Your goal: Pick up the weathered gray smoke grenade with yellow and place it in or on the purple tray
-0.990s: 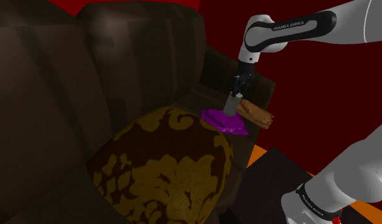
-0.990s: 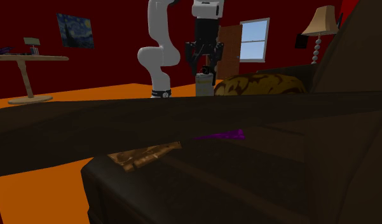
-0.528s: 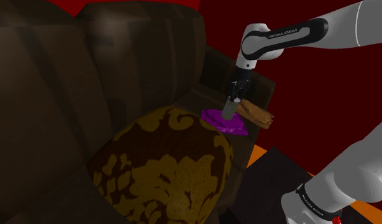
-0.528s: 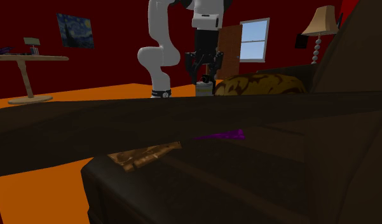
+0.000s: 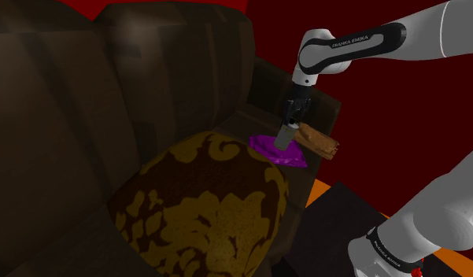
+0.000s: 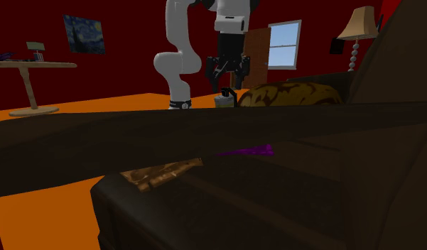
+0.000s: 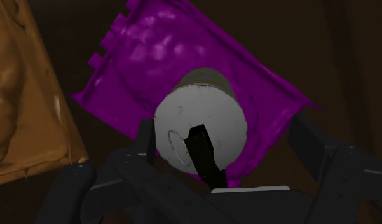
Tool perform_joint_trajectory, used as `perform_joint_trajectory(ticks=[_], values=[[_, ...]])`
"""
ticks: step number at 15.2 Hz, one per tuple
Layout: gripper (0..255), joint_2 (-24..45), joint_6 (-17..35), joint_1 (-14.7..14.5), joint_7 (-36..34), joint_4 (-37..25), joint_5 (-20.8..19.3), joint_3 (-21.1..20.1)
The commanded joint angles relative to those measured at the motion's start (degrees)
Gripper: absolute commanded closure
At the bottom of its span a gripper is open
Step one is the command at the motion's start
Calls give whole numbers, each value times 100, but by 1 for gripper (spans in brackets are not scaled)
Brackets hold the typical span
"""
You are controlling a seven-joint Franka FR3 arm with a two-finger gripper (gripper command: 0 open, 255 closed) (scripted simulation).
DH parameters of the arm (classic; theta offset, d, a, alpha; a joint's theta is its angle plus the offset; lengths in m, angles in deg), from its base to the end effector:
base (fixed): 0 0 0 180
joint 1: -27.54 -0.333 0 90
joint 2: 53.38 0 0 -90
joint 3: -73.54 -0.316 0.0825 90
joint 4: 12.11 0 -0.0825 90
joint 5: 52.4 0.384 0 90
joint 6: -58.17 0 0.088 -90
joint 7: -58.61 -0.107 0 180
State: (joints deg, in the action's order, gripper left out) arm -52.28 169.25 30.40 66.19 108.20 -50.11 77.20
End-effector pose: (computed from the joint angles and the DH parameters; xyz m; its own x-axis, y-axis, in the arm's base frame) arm 0.5236 -0.0570 0.3967 0.9848 0.0056 -0.1736 -0.0043 -0.9984 -0.0563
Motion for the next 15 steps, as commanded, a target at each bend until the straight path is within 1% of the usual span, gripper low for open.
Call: perform_joint_trajectory(ticks=[1, 3, 7, 15], values=[[0, 0, 0, 0, 0, 0, 0, 0], [0, 0, 0, 0, 0, 0, 0, 0], [0, -81, -726, 11, -11, -646, -18, 11], [0, -81, -726, 11, -11, -646, -18, 11]])
